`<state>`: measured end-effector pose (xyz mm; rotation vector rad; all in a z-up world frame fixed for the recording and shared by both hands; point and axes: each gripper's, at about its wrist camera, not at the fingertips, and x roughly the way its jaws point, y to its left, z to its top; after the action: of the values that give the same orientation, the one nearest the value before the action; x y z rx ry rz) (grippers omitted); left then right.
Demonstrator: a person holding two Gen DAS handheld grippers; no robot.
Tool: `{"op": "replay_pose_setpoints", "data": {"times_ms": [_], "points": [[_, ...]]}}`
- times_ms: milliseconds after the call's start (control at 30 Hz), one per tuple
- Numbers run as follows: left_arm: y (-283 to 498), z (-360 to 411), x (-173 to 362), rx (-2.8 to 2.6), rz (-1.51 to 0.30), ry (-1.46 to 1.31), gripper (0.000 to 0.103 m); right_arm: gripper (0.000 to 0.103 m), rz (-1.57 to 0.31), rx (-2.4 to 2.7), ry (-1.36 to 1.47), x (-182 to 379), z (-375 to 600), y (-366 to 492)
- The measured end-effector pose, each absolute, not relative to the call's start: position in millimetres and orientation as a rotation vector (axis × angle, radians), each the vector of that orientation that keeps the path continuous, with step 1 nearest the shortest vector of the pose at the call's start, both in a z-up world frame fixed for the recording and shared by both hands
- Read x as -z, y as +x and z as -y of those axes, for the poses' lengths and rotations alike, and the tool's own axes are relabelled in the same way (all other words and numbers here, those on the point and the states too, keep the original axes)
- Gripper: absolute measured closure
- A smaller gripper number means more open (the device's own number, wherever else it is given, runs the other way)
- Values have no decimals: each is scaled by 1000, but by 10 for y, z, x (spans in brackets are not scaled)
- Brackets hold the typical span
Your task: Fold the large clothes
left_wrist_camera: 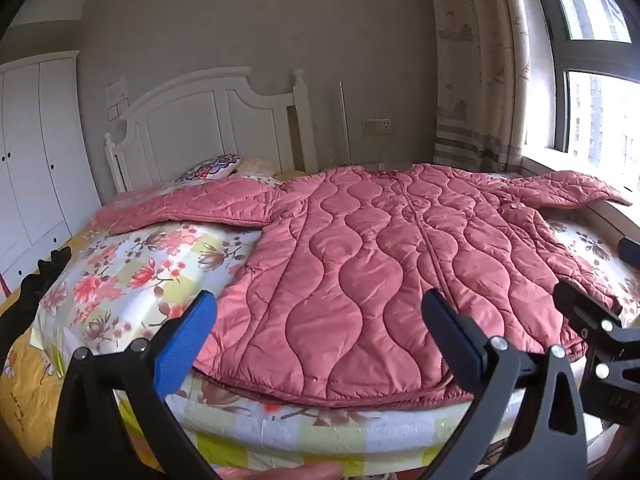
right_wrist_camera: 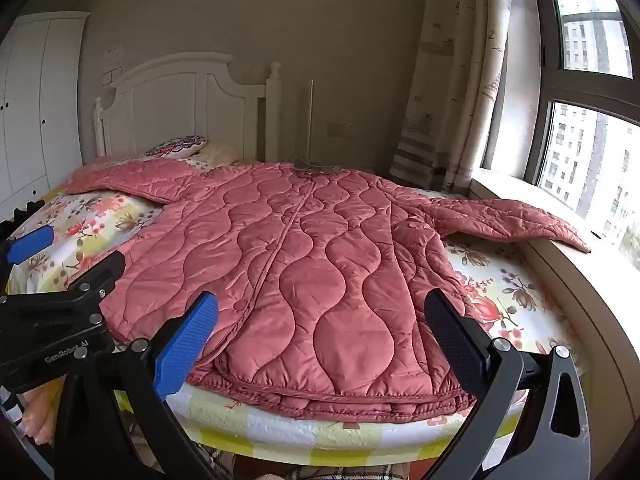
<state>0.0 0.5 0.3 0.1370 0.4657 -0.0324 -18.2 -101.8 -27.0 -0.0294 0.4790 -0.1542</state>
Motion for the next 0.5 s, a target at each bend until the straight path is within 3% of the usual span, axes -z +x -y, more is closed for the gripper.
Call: {"op": "replay_pose_setpoints", "data": {"times_ms": [500], "points": [[0, -71, -28, 36, -481, 127, 2, 4, -477, 133, -3, 252, 1029, -210]]}}
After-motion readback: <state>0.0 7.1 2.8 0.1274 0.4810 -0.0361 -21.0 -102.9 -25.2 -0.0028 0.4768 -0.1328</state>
